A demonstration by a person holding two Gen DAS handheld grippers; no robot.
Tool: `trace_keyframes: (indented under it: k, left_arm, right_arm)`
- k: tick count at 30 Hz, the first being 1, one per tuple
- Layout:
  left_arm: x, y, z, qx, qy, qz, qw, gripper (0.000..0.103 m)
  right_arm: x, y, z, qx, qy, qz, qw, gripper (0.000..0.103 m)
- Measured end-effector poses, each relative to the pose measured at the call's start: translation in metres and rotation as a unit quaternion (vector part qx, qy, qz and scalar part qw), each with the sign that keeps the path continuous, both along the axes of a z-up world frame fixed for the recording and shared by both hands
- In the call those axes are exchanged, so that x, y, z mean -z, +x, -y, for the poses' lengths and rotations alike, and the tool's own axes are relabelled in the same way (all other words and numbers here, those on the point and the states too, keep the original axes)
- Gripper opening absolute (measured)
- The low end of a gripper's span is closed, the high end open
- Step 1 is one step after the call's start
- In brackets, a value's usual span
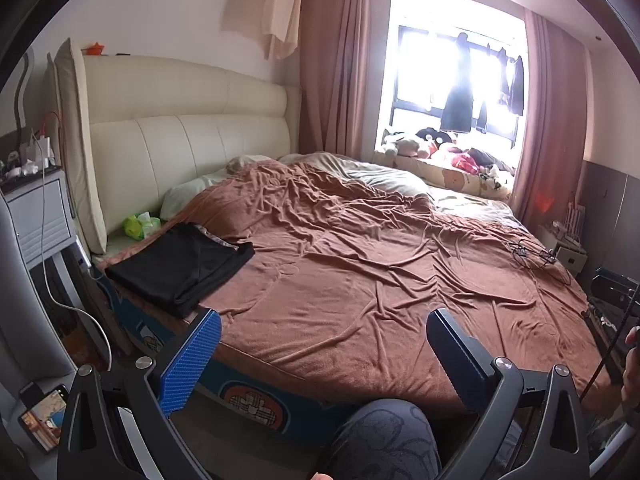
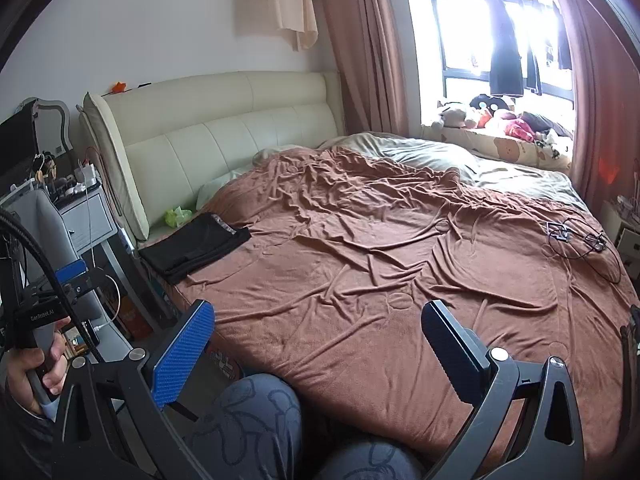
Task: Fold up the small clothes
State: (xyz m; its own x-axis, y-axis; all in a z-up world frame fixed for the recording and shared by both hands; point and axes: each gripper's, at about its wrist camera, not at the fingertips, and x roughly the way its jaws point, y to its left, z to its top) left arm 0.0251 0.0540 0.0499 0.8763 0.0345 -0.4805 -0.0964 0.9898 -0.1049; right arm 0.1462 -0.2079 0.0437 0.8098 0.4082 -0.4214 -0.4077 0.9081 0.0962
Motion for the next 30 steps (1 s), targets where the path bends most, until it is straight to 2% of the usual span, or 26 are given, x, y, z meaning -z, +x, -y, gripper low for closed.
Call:
trace_keyframes:
  k: [5, 8, 12, 15, 21, 30]
  left_arm:
    - [0.009, -0.012, 0.008, -0.001, 0.002, 0.004, 1.0, 0.103]
    - [0.016, -0.017, 0.015, 0.003, 0.009, 0.004, 0.9999, 0.103]
    - [0.03, -0.017, 0.019, 0.01, -0.001, -0.006, 0.9999, 0.103]
    - [0.041, -0.017, 0.019, 0.012, 0.002, -0.01, 0.9999, 0.103]
    - [0.061, -0.013, 0.012, 0.004, -0.017, -0.023, 0.9996, 0.103]
    - [0.063, -0.014, 0.019, 0.005, -0.006, -0.021, 0.9998, 0.103]
  right_arm:
    - [0.015, -0.008, 0.003, -0.001, -0.002, 0.007, 1.0, 0.103]
    - [0.028, -0.011, 0.005, 0.004, -0.011, 0.001, 1.0, 0.103]
    - [0.039, -0.011, 0.013, 0.019, -0.002, -0.014, 1.0, 0.103]
    - [0.043, -0.011, 0.012, 0.027, -0.013, -0.022, 0.999, 0.103]
    - [0.044, -0.017, 0.01, 0.035, -0.023, -0.018, 0.999, 0.103]
    - [0.046, -0.021, 0.009, 0.051, -0.022, -0.014, 0.998, 0.103]
